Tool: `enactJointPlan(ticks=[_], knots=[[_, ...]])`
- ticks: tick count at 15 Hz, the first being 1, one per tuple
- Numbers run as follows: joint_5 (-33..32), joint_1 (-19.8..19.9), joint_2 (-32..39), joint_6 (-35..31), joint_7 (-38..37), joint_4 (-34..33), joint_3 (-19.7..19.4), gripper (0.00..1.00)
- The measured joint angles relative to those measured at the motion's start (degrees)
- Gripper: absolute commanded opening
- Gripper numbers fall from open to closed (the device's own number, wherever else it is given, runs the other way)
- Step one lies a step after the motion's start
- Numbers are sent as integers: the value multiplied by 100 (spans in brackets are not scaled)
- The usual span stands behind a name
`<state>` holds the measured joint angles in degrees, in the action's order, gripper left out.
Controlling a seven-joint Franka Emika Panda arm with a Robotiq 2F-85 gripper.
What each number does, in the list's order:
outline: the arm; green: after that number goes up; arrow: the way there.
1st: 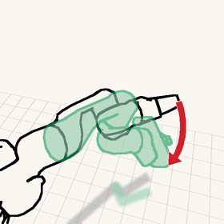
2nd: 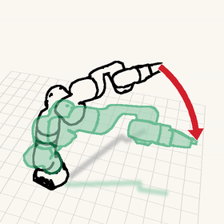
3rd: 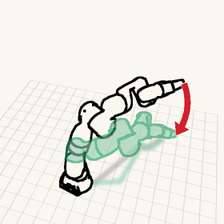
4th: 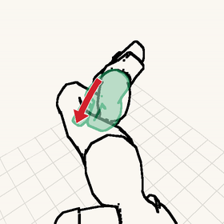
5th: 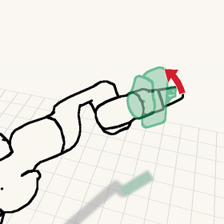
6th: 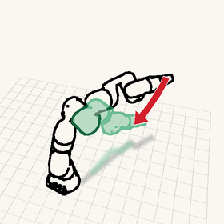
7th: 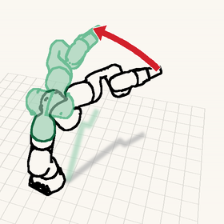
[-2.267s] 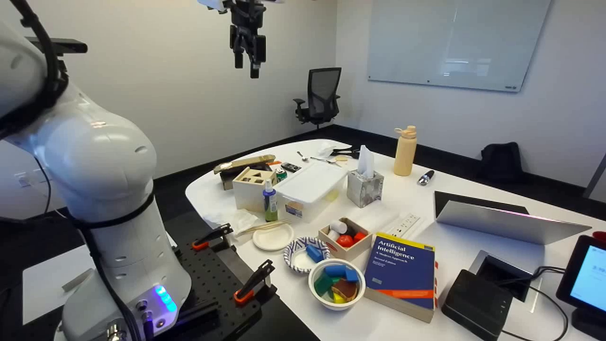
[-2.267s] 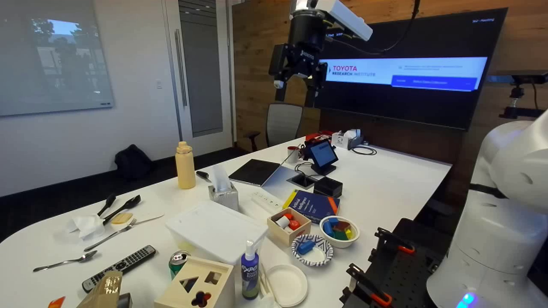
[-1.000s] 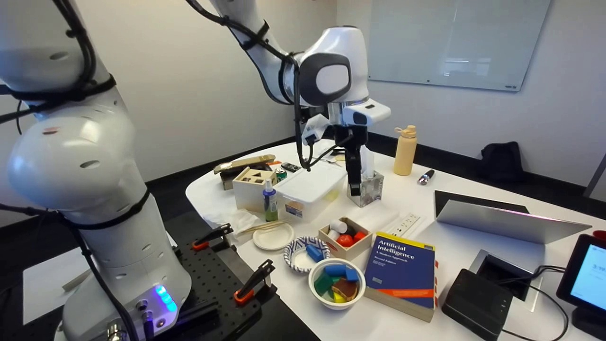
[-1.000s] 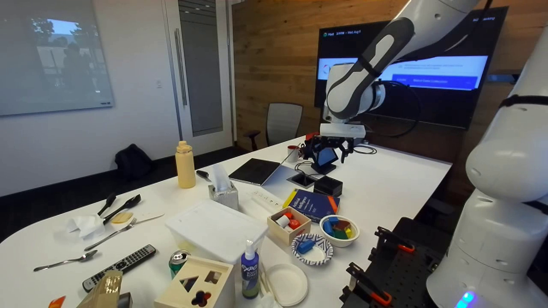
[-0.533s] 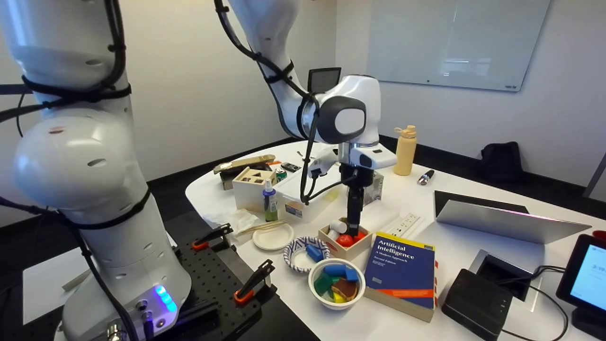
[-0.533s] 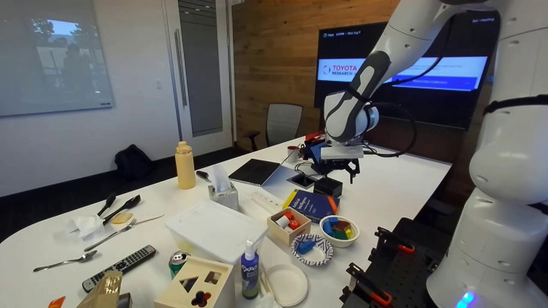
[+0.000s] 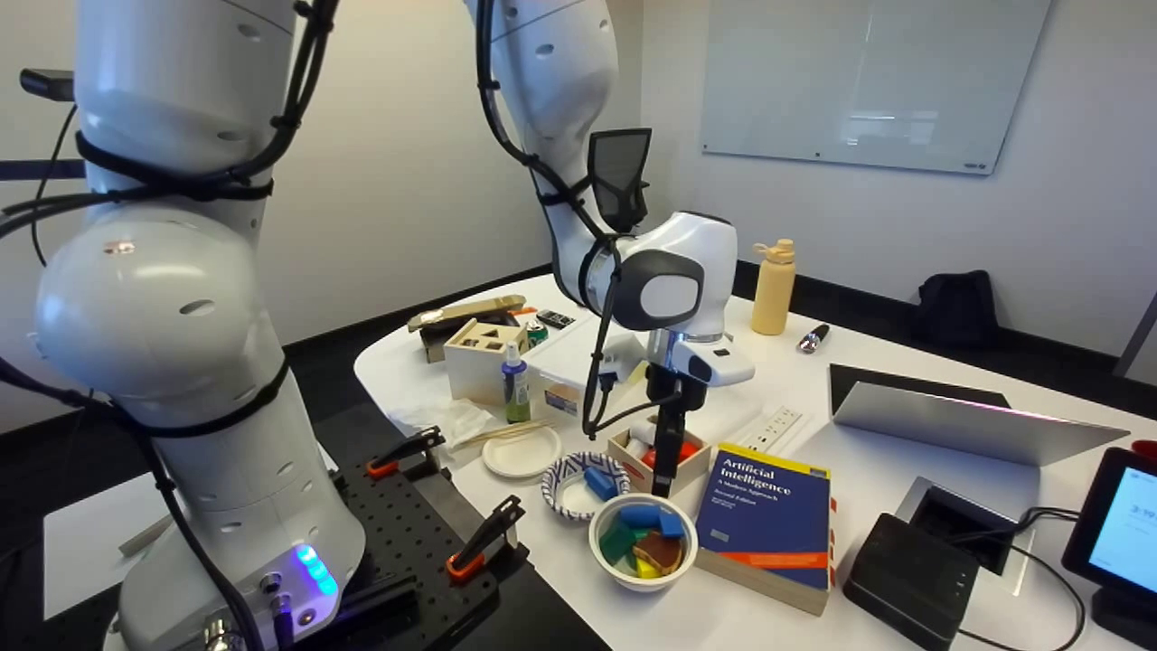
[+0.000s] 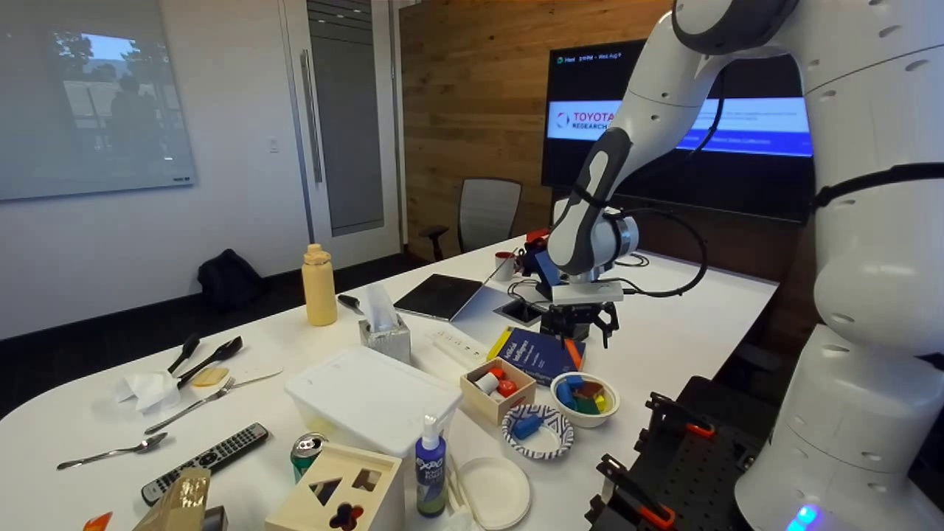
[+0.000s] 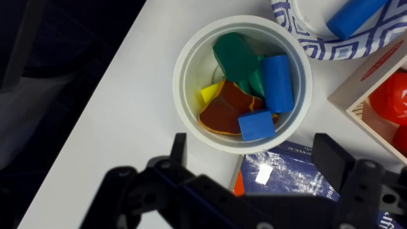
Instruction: Move one blue block to the plate to the left
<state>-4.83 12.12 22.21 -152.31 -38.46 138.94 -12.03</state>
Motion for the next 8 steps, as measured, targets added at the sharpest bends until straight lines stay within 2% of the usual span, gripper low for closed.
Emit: enactJointPlan(ticks=[8], knots=[[669,-43,945,-45,663,-600,-76,100]])
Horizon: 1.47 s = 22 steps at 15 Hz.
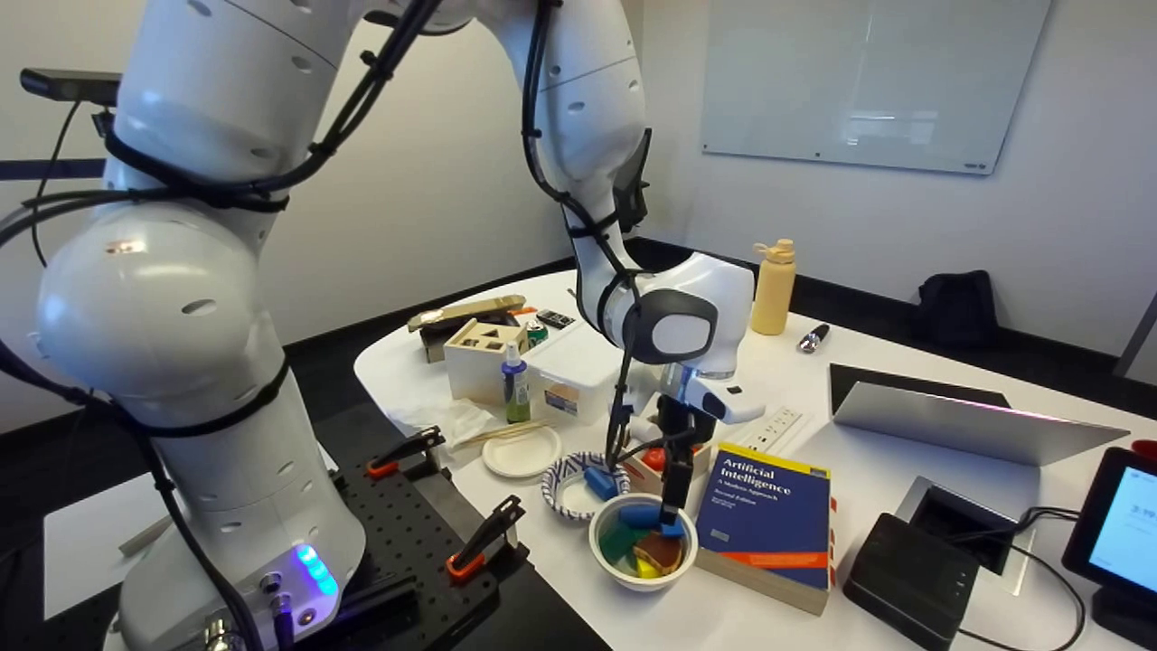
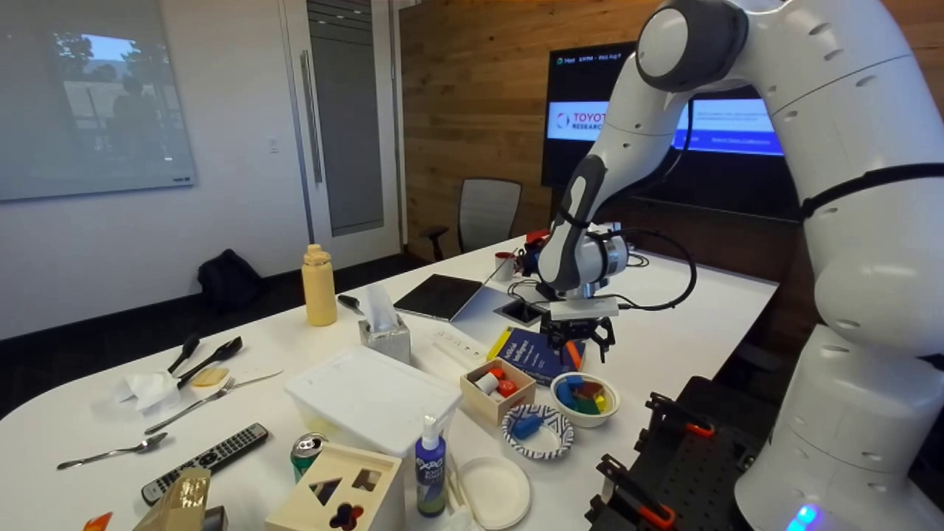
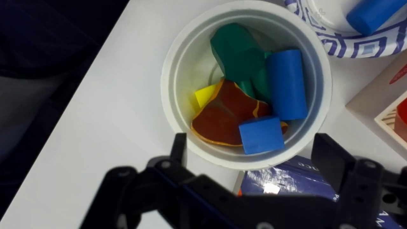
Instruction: Move one blue block to the plate to the left
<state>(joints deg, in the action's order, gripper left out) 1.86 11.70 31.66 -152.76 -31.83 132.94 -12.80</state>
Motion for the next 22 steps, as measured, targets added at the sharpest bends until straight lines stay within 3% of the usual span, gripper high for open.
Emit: enactJointPlan(ticks=[13,14,16,22], knots=[[121,-170,870,0,42,-648,-212,100],[122,-192,890,0,42,-658,-212,75],[124,-223,915,0,42,-666,-212,68],[203,-250,1042,0,42,-668,-232,20]])
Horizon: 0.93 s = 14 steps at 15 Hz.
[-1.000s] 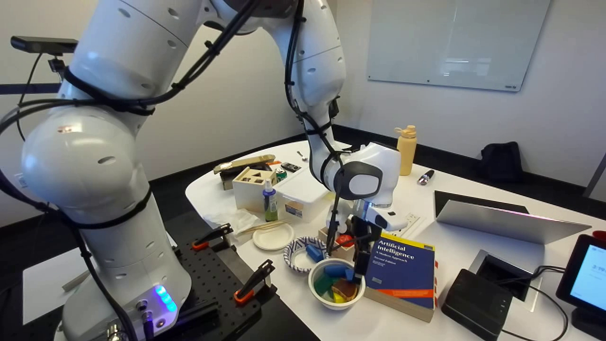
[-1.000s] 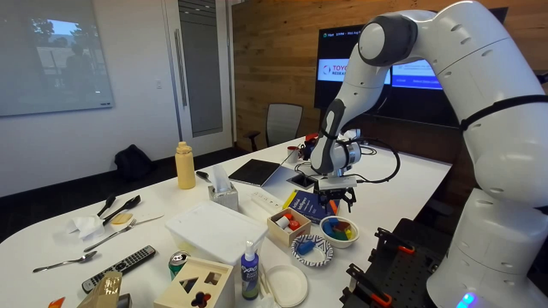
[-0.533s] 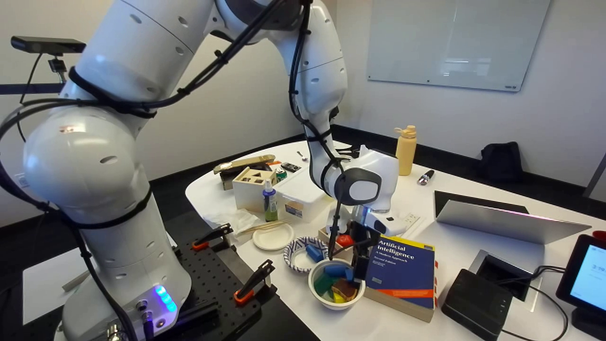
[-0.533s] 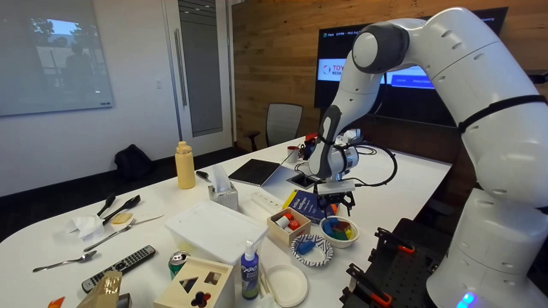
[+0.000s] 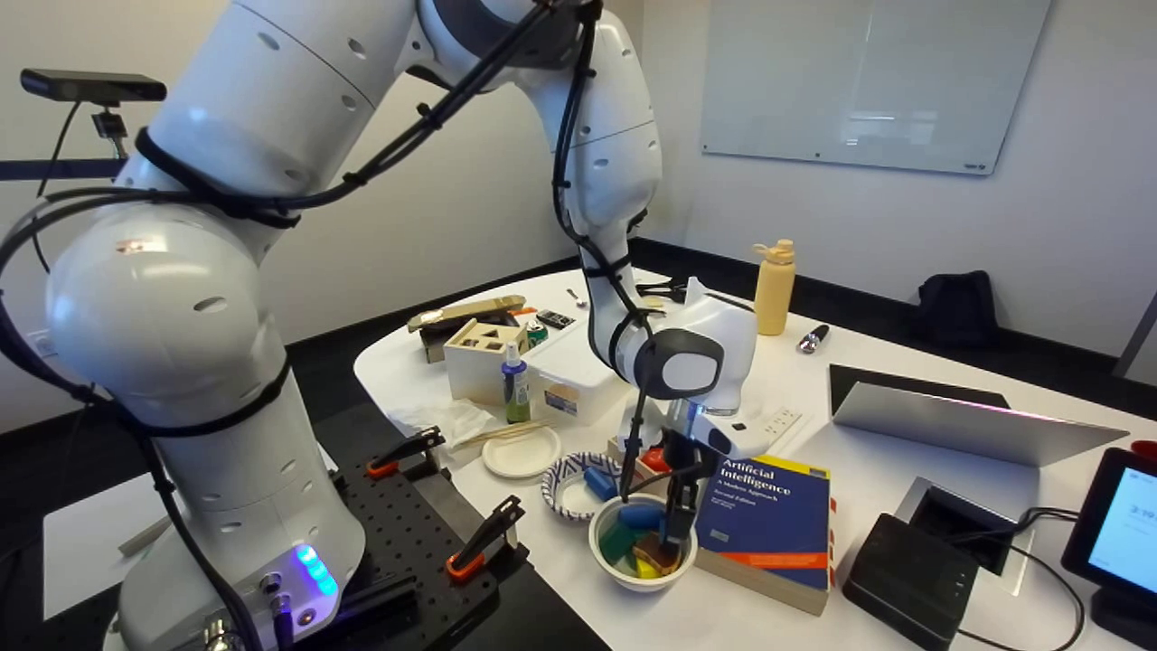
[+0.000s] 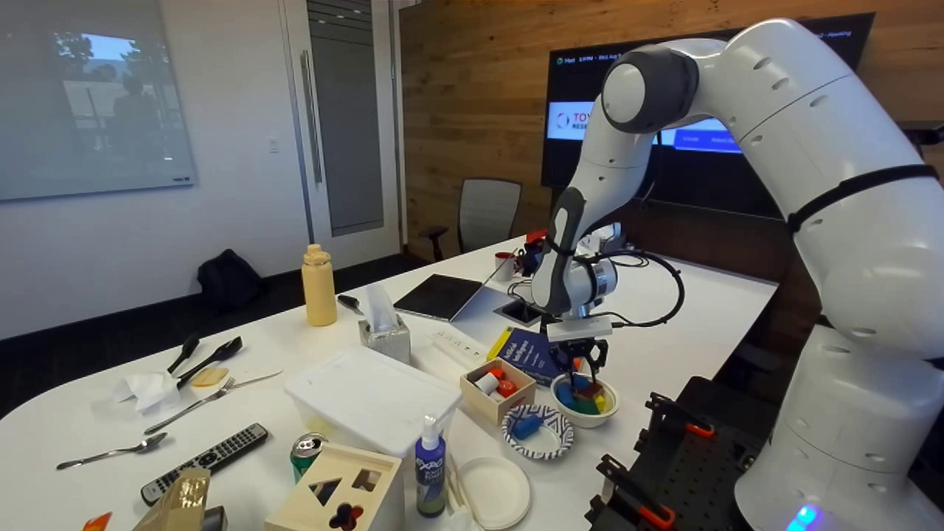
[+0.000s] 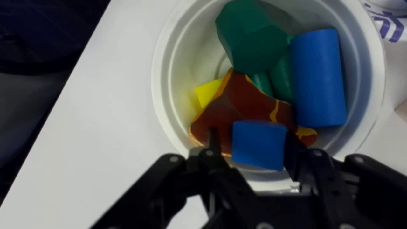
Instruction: Move one blue block to the plate to the left
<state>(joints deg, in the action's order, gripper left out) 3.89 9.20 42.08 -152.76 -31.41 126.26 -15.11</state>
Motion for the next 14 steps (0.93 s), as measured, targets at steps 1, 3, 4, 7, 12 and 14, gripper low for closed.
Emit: enactJointPlan(ticks=[1,3,4,7,12,14], knots=[[21,0,21,0,0,0,-11,13],[63,0,42,0,0,-1,-39,13],[97,0,42,0,0,-6,-49,13],[162,-11,-45,0,3,-60,-72,13],[54,-365,-866,591,180,-8,-317,13],[-79,-520,-1289,965,379,149,-269,13]])
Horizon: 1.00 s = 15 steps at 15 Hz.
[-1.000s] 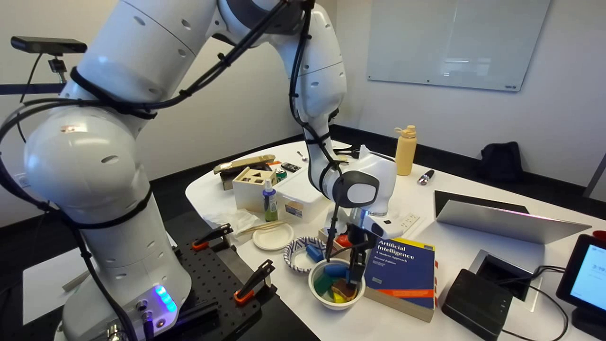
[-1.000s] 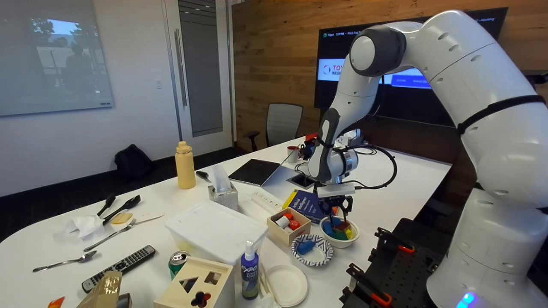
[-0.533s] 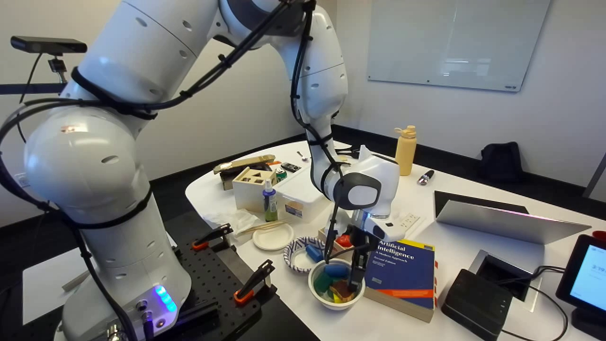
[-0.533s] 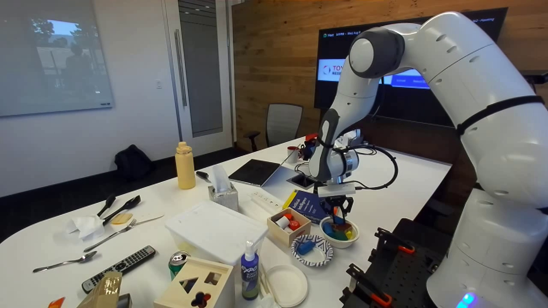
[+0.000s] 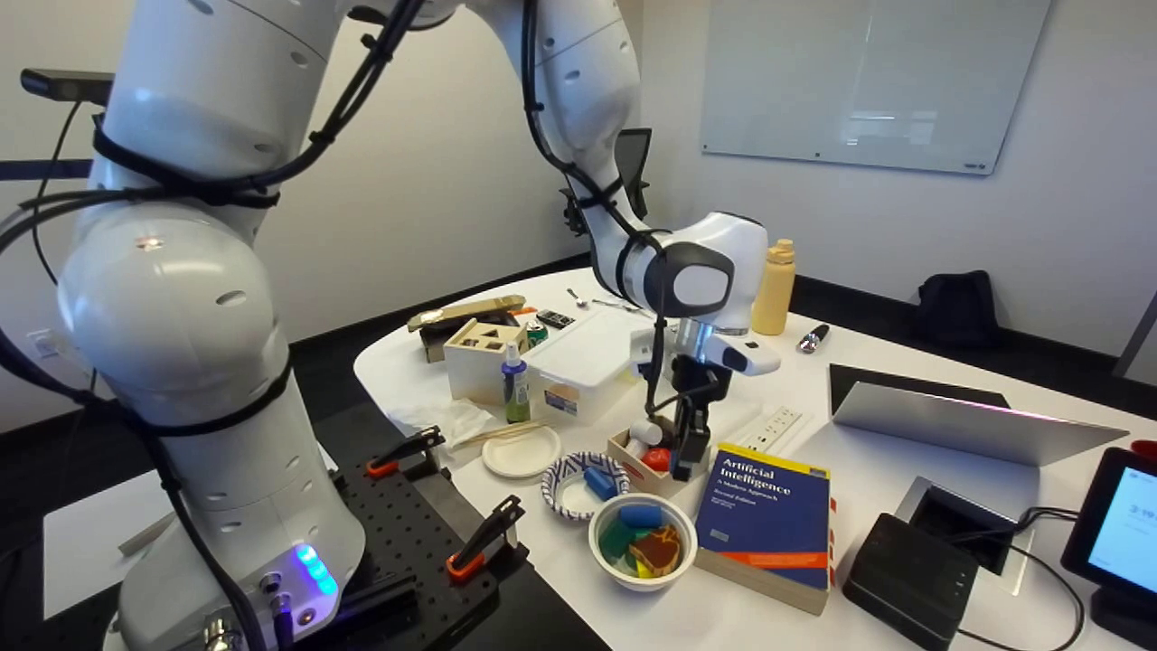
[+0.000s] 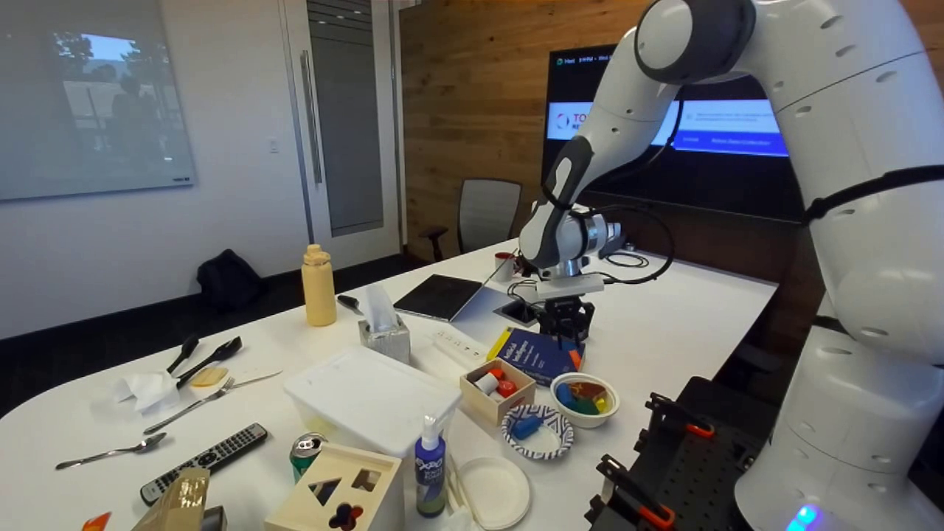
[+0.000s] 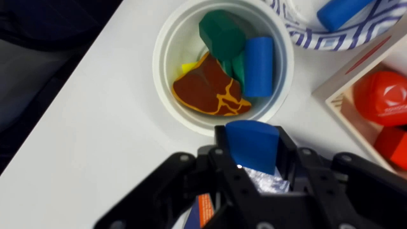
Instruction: Move one blue block to the plate to the left
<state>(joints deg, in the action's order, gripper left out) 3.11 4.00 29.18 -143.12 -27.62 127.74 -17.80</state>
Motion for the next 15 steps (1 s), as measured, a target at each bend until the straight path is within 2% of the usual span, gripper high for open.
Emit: enactJointPlan(ticks=[4,8,11,15], knots=[[4,-105,-710,117,506,730,620,13],[2,-271,-941,-148,832,1368,1201,13],[-3,-386,-818,-545,931,1611,1369,13],[-42,-491,-349,-1255,931,1635,1352,13]])
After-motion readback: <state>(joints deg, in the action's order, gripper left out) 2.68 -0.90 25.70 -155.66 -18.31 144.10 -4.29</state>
